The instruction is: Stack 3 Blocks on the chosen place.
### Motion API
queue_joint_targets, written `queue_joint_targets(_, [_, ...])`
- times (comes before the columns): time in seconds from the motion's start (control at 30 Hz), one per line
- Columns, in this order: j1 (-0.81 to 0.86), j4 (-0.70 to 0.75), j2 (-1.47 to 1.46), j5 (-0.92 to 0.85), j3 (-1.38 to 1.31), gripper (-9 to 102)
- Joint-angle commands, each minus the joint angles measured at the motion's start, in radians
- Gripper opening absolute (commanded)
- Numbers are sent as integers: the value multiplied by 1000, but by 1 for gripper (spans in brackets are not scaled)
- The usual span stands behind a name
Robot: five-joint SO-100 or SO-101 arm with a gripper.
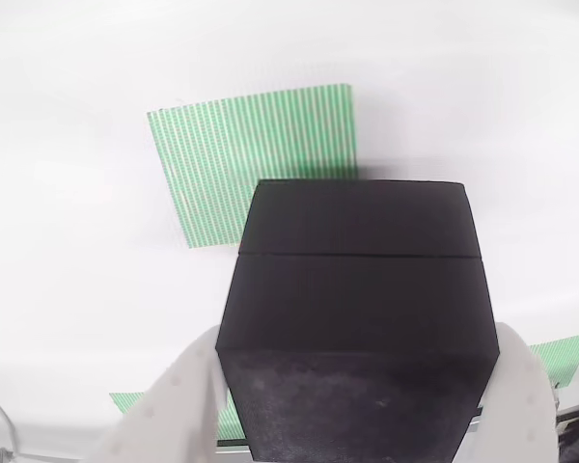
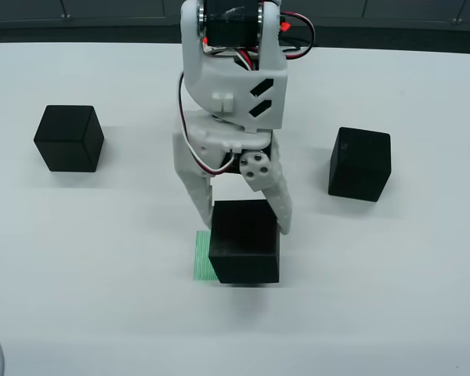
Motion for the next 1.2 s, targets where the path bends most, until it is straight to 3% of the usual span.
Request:
queue_joint_targets(0.0, [32, 28, 46, -32, -28, 23])
queue_joint_targets(0.8, [97, -44, -95, -117, 17, 23])
queue_joint_targets(1.17, [80, -9, -83, -123, 46, 24])
